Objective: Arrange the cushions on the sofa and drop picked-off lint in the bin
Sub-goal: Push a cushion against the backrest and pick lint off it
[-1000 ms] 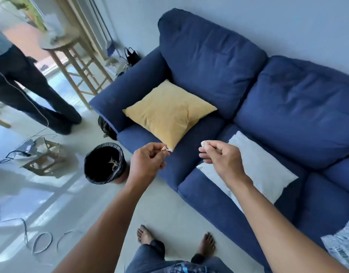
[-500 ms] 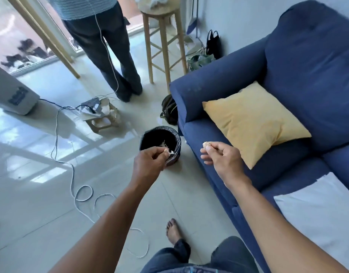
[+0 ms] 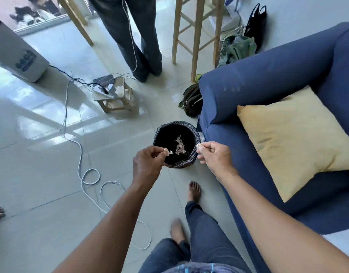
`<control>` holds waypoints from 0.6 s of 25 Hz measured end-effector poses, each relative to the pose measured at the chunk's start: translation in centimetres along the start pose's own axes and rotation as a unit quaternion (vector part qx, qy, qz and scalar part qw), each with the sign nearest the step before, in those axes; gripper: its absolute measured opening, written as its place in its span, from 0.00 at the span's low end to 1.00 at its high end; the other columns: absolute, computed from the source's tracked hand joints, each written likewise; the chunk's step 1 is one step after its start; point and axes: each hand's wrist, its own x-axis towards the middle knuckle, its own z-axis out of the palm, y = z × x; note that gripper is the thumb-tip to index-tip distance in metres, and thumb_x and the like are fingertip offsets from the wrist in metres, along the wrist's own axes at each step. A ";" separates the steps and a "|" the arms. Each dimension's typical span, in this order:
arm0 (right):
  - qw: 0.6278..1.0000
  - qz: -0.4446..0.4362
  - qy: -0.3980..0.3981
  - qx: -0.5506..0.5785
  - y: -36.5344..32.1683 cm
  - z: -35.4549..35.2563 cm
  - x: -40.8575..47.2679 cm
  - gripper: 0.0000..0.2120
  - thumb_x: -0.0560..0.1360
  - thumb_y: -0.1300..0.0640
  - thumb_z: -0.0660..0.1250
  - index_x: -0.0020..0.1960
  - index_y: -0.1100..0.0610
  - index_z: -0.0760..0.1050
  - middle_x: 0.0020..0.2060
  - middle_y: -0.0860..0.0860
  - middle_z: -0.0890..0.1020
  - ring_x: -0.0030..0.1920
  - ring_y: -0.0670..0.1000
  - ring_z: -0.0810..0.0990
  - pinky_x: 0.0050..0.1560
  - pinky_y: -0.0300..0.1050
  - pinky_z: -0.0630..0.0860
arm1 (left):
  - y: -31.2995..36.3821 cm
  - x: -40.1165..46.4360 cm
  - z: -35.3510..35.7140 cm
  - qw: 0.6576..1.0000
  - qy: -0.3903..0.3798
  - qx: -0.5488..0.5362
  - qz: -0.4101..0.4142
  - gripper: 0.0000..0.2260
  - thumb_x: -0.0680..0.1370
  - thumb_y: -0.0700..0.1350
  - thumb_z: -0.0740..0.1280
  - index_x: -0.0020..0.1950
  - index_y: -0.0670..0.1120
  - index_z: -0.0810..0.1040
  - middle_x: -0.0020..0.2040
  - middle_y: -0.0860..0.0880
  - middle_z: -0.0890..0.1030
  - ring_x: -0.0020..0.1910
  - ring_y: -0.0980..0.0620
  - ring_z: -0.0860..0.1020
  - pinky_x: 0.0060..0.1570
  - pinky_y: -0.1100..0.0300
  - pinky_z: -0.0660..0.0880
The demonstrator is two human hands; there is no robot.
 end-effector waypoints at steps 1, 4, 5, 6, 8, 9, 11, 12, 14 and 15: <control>1.000 0.018 -0.001 -0.010 0.2 0.7 2.0 0.04 0.75 0.59 0.71 0.47 0.59 0.83 0.40 0.58 0.87 0.36 0.49 0.84 0.42 0.51 0.83 | 0.0 1.8 0.6 1.000 0.001 0.010 -0.006 0.04 0.75 0.49 0.75 0.41 0.51 0.85 0.34 0.52 0.85 0.34 0.54 0.85 0.45 0.49 0.84; 0.998 0.055 0.001 -0.043 0.7 3.1 7.9 0.05 0.74 0.57 0.73 0.45 0.59 0.83 0.39 0.59 0.87 0.34 0.49 0.83 0.43 0.55 0.84 | -0.9 7.7 2.9 0.999 0.005 0.043 -0.019 0.06 0.75 0.53 0.75 0.42 0.52 0.85 0.33 0.53 0.84 0.35 0.53 0.84 0.46 0.52 0.82; 0.997 0.058 0.003 -0.052 0.8 3.9 9.6 0.05 0.73 0.56 0.74 0.44 0.58 0.83 0.38 0.58 0.87 0.34 0.50 0.83 0.43 0.57 0.85 | -1.3 9.5 3.8 0.998 0.004 0.050 -0.026 0.06 0.75 0.53 0.74 0.42 0.52 0.85 0.33 0.54 0.84 0.35 0.53 0.84 0.46 0.53 0.82; 0.996 0.059 0.007 -0.061 0.7 4.6 11.0 0.04 0.73 0.56 0.74 0.43 0.57 0.83 0.36 0.56 0.87 0.34 0.51 0.84 0.42 0.57 0.85 | -1.5 10.9 4.5 0.998 0.002 0.054 -0.031 0.06 0.75 0.53 0.74 0.42 0.52 0.85 0.34 0.54 0.84 0.36 0.53 0.84 0.45 0.53 0.83; 0.995 0.065 0.004 -0.081 0.6 6.0 13.7 0.04 0.72 0.54 0.74 0.42 0.55 0.82 0.34 0.53 0.86 0.35 0.54 0.86 0.42 0.57 0.85 | -2.6 13.6 5.9 0.997 0.003 0.056 -0.048 0.05 0.74 0.53 0.74 0.41 0.53 0.84 0.34 0.54 0.84 0.36 0.52 0.85 0.45 0.52 0.83; 0.993 0.072 0.001 -0.091 0.9 6.7 14.9 0.04 0.72 0.54 0.74 0.41 0.53 0.82 0.34 0.51 0.86 0.36 0.54 0.87 0.42 0.56 0.85 | -3.4 14.8 6.6 0.997 -0.003 0.060 -0.057 0.04 0.74 0.52 0.73 0.42 0.53 0.84 0.35 0.53 0.85 0.37 0.51 0.85 0.45 0.51 0.84; 0.991 0.080 0.004 -0.111 1.5 7.7 17.0 0.03 0.70 0.51 0.74 0.39 0.48 0.80 0.35 0.48 0.86 0.39 0.51 0.87 0.45 0.54 0.85 | -4.8 17.0 7.8 0.994 -0.027 0.078 -0.071 0.04 0.74 0.49 0.70 0.45 0.52 0.84 0.38 0.51 0.86 0.39 0.48 0.85 0.46 0.49 0.84; 0.989 0.086 0.004 -0.118 2.4 8.3 18.0 0.02 0.69 0.50 0.72 0.39 0.47 0.79 0.37 0.47 0.87 0.41 0.50 0.87 0.47 0.54 0.84 | -5.6 18.1 8.1 0.992 -0.038 0.088 -0.082 0.07 0.74 0.48 0.68 0.49 0.52 0.85 0.41 0.49 0.86 0.42 0.46 0.86 0.49 0.48 0.83; 0.988 0.087 -0.003 -0.129 3.7 8.8 18.9 0.05 0.67 0.51 0.68 0.43 0.45 0.80 0.42 0.47 0.87 0.45 0.51 0.87 0.51 0.53 0.84 | -5.9 18.9 8.2 0.988 -0.047 0.124 -0.084 0.15 0.76 0.45 0.63 0.59 0.48 0.83 0.49 0.45 0.87 0.48 0.44 0.85 0.55 0.50 0.82; 0.986 0.092 -0.001 -0.135 4.4 8.9 19.1 0.06 0.67 0.51 0.66 0.43 0.44 0.80 0.43 0.48 0.87 0.46 0.51 0.87 0.51 0.54 0.84 | -5.7 19.0 8.0 0.985 -0.049 0.146 -0.079 0.16 0.77 0.43 0.63 0.62 0.46 0.83 0.52 0.44 0.87 0.51 0.44 0.84 0.57 0.51 0.80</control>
